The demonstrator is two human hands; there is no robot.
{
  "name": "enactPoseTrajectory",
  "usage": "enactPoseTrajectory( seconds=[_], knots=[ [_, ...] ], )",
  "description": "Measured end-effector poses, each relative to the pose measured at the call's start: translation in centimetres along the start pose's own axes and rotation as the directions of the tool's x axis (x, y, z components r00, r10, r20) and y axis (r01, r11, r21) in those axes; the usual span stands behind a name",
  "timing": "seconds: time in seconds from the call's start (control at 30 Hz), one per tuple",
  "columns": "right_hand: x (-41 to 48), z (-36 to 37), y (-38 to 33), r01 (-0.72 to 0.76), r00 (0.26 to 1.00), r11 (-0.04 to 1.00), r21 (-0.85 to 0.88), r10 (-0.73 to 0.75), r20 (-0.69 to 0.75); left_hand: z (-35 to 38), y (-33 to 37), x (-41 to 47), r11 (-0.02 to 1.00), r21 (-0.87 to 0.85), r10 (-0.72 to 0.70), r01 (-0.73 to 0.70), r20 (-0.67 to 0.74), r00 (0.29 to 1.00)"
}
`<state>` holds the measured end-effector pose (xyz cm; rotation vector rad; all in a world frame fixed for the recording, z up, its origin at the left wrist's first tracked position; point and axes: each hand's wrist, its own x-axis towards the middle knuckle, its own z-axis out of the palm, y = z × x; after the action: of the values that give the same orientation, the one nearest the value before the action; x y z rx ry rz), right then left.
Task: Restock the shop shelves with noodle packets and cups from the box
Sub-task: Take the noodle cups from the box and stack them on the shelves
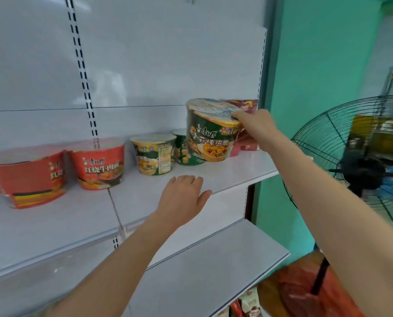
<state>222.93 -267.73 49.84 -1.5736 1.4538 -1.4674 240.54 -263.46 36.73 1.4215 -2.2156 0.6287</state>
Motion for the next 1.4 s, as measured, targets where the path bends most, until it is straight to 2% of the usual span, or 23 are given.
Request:
enactPoseTrajectory(
  seconds=[0.1,0.17,0.27,0.33,0.5,0.67,0.8,0.93,1.1,1.2,1.33,1.4],
  knots=[
    [4.0,0.6,0.9,0.027,0.996,1.0,0.003,-0.027,0.08,1.8,0.6,2.4,0.995,0.061,-0.088,0.085,0.06,0.994],
    [6.6,1.2,1.1,0.042,0.989,0.999,0.013,-0.043,0.138,2.8,0.9,3.7,0.983,0.118,-0.16,0.142,0.159,0.974],
    [10.0,2.6,0.8,0.058,0.962,0.997,0.059,-0.071,0.262,3.3,1.0,4.9,0.96,0.077,-0.279,0.269,0.357,0.891],
    [11.9,3.8,0.4,0.073,0.939,0.996,0.059,-0.089,0.332,3.3,0.9,5.1,0.937,0.02,-0.323,0.349,0.429,0.844],
    [14.5,6.6,-1.1,0.123,0.893,0.992,0.028,-0.122,0.433,2.7,1.4,4.8,0.917,0.025,-0.362,0.398,0.472,0.804],
    [15.8,8.4,-1.7,0.162,0.842,0.986,-0.036,-0.119,0.527,2.9,1.4,4.5,0.927,0.04,-0.351,0.373,0.442,0.825],
    [16.7,9.5,-2.0,0.162,0.855,0.982,-0.092,-0.094,0.51,2.9,1.4,4.5,0.928,0.045,-0.351,0.371,0.447,0.823],
    [17.2,10.4,-1.9,0.145,0.899,0.981,-0.127,-0.077,0.432,2.9,1.4,4.6,0.927,0.033,-0.346,0.373,0.457,0.819],
    [17.5,11.4,-1.5,0.099,0.912,0.991,-0.092,-0.053,0.407,3.0,1.2,4.6,0.931,0.031,-0.338,0.364,0.456,0.823],
    [17.9,12.0,-1.6,0.052,0.904,0.999,0.0,-0.047,0.424,3.2,1.2,4.6,0.934,0.029,-0.332,0.357,0.448,0.83],
    [17.4,11.7,-1.7,0.068,0.912,0.997,0.03,-0.074,0.404,3.3,1.0,4.6,0.932,0.018,-0.332,0.363,0.45,0.829],
    [17.0,11.1,-1.3,0.106,0.931,0.994,-0.016,-0.094,0.352,3.3,1.1,4.6,0.933,0.021,-0.329,0.359,0.453,0.829]
  ],
)
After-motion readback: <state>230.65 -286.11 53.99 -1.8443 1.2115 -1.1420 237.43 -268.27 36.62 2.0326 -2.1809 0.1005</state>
